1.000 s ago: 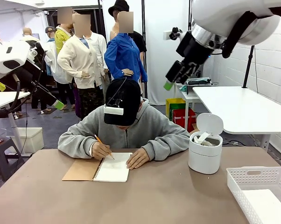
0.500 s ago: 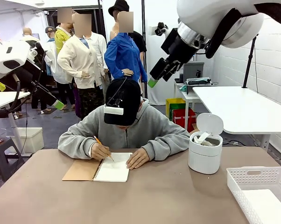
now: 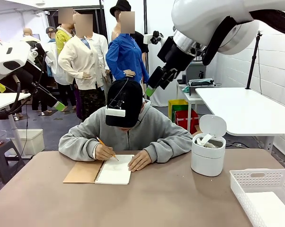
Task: Sort the paper based on its condition.
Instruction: If a person hands you a paper, place it in the Organizing basket , and if it's crumpled, put it in the Trash can.
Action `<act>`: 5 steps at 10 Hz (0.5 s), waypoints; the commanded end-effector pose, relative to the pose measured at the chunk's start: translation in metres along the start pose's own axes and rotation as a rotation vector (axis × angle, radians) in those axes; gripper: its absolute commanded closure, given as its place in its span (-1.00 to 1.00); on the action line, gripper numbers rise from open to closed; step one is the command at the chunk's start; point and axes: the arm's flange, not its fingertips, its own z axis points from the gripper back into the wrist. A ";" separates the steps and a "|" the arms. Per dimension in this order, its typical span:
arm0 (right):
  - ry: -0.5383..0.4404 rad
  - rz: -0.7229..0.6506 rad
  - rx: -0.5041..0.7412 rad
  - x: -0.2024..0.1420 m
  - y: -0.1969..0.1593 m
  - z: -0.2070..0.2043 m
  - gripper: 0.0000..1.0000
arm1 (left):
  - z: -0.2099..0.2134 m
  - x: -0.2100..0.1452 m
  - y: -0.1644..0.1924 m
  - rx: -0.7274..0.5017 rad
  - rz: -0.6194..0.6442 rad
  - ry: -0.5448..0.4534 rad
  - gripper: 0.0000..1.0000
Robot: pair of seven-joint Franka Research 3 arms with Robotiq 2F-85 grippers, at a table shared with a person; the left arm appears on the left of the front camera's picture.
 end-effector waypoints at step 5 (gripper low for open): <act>-0.005 -0.004 0.009 -0.001 0.000 -0.001 -1.00 | 0.000 -0.001 0.001 0.000 0.002 -0.001 -1.00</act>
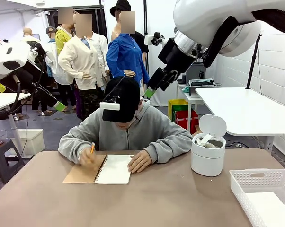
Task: Sort the paper based on its condition.
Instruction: If a person hands you a paper, place it in the Organizing basket , and if it's crumpled, put it in the Trash can.
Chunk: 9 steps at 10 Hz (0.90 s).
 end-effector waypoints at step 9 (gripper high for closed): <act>0.005 0.001 -0.005 0.002 -0.001 -0.002 -1.00 | 0.000 -0.001 0.001 0.000 0.002 -0.001 -1.00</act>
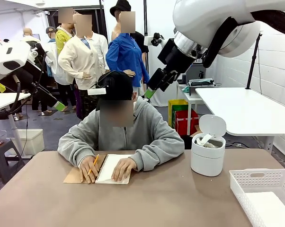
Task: Sort the paper based on its condition.
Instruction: If a person hands you a paper, place it in the Organizing basket , and if it's crumpled, put it in the Trash can.
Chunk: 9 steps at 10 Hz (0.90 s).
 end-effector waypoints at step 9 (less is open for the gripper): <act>0.003 0.001 -0.006 0.003 -0.001 -0.001 -1.00 | 0.000 -0.001 0.001 0.000 0.002 -0.001 -1.00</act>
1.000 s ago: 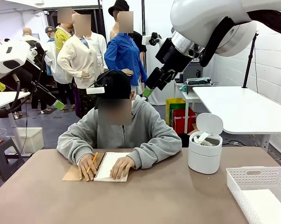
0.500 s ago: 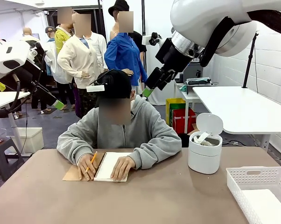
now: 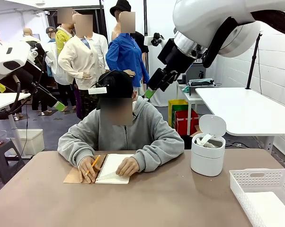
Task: Sort the paper based on its condition.
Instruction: If a person hands you a paper, place it in the Organizing basket , and if it's crumpled, put it in the Trash can.
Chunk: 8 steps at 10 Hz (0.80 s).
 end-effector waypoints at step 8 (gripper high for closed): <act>0.003 0.001 -0.006 0.003 -0.001 -0.001 -1.00 | 0.000 -0.001 0.001 0.000 0.002 -0.001 -1.00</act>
